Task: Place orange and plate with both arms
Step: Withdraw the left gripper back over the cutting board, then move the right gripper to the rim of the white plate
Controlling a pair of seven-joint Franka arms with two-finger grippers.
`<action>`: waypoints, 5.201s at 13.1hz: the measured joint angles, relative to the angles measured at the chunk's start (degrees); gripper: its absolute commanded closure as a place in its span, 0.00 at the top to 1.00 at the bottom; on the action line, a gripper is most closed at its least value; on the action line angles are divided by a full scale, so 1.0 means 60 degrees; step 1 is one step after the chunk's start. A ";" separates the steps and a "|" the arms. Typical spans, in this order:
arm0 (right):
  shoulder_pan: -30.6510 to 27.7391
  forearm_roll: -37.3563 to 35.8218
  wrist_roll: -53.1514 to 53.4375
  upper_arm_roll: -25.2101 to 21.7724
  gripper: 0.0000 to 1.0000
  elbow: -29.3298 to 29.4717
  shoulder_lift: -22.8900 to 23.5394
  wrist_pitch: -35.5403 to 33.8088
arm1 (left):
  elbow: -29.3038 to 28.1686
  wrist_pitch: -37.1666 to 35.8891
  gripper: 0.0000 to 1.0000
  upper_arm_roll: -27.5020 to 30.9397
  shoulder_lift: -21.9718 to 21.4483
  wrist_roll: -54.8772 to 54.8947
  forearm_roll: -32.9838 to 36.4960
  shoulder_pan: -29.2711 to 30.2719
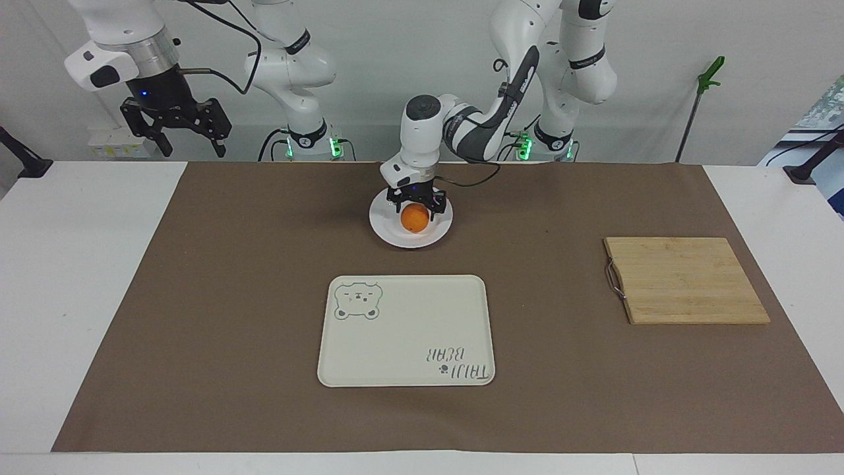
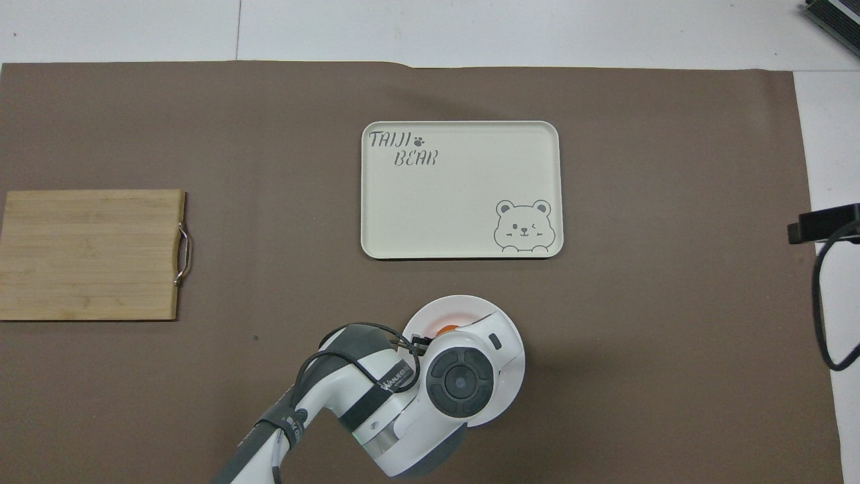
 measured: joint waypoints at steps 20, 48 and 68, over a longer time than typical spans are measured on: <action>-0.0510 0.2224 -0.0708 -0.0145 1.00 -0.0331 0.0012 -0.0202 | 0.4367 -0.6808 1.00 0.0498 -0.2780 0.7119 0.0040 0.7394; -0.0601 0.9448 -0.5215 -0.0104 1.00 -0.7837 -0.0392 0.3103 | 0.5133 -0.8977 1.00 0.0430 -0.2675 0.7264 0.0033 0.7919; 0.2042 1.3684 -0.8667 -0.0036 1.00 -1.0527 0.0119 0.5988 | 0.5133 -0.8977 1.00 0.0430 -0.2675 0.7264 0.0033 0.7919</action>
